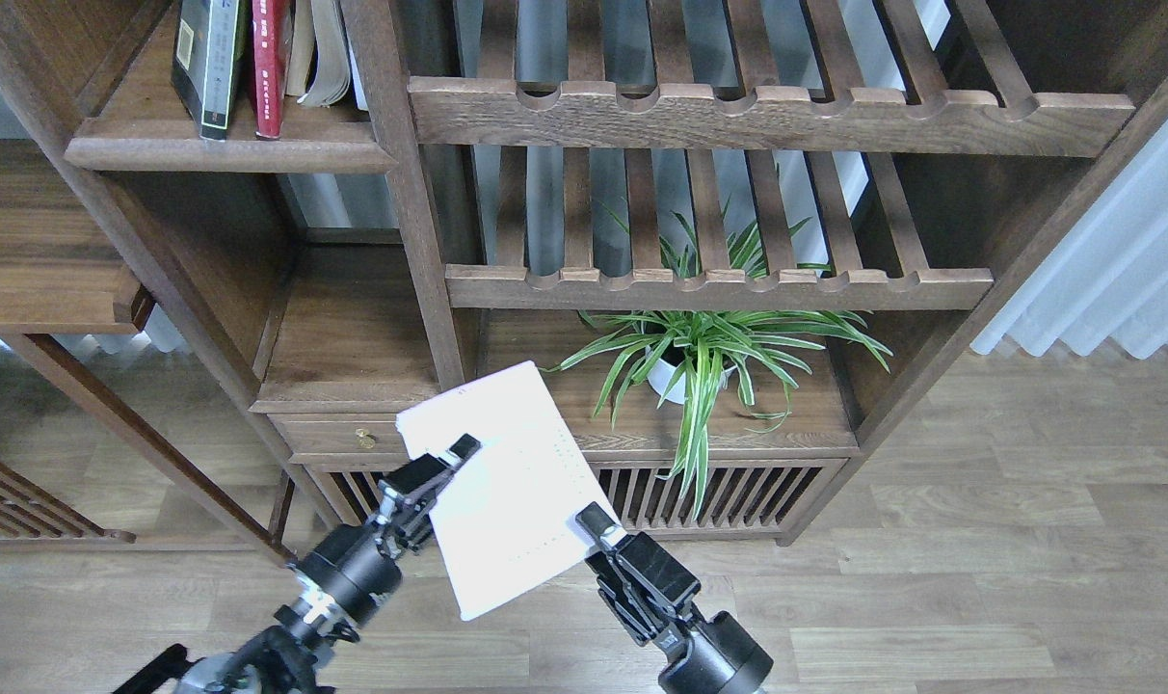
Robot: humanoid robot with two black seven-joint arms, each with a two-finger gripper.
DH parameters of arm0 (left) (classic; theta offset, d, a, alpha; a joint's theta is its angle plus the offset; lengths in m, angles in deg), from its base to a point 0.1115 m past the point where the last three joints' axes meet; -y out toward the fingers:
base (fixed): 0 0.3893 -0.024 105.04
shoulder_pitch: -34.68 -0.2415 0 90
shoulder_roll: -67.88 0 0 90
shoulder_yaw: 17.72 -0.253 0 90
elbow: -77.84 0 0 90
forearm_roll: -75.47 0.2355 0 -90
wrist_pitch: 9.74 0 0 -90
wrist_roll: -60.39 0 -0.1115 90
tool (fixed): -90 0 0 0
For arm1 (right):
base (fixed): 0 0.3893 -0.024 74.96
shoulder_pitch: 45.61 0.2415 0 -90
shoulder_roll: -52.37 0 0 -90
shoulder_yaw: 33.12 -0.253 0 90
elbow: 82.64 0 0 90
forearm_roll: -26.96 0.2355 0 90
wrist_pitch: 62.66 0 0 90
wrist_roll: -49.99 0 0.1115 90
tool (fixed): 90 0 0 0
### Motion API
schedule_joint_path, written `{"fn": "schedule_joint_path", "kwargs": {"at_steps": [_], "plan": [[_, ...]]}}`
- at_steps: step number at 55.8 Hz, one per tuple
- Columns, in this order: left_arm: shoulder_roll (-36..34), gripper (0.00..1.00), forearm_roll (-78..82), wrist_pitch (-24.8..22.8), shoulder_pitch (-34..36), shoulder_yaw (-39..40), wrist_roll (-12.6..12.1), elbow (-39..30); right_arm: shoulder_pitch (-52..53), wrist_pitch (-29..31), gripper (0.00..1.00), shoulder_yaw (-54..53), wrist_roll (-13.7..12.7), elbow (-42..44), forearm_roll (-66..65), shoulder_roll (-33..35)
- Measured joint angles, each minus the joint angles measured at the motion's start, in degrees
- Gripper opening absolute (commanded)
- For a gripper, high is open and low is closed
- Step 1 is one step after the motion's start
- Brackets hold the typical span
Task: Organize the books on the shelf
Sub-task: 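Pass the white book from the right gripper to the left gripper, then lift the white book with the left gripper onto the upper shelf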
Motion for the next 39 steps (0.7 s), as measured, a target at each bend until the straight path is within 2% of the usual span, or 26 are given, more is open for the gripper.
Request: {"fn": "schedule_joint_path", "kwargs": {"at_steps": [8, 15, 21, 22, 39], "plan": [[-6.86, 0.0, 0.14, 0.0, 5.62, 6.25, -4.58, -4.1, 0.83, 0.0, 0.99, -1.31, -0.01, 1.98, 0.06, -0.02], [-10.12, 0.0, 0.13, -0.02, 11.2, 9.52, -6.89, -6.22, 2.02, 0.0, 0.99, -1.39, 0.0, 2.57, 0.08, -0.68], [-13.14, 0.0, 0.24, -0.03, 15.83, 10.52, -7.78, -6.72, 2.3, 0.0, 0.99, -1.44, -0.01, 2.84, 0.08, -1.04], [-14.73, 0.0, 0.27, -0.03, 18.69, 11.22, -7.95, -6.77, 2.33, 0.0, 0.99, -1.55, -0.01, 3.01, 0.08, -1.11], [-23.01, 0.0, -1.94, -0.07, 36.48, 12.73, -7.45, -6.82, 2.32, 0.0, 0.99, -2.02, 0.07, 3.54, 0.21, -0.92]]}}
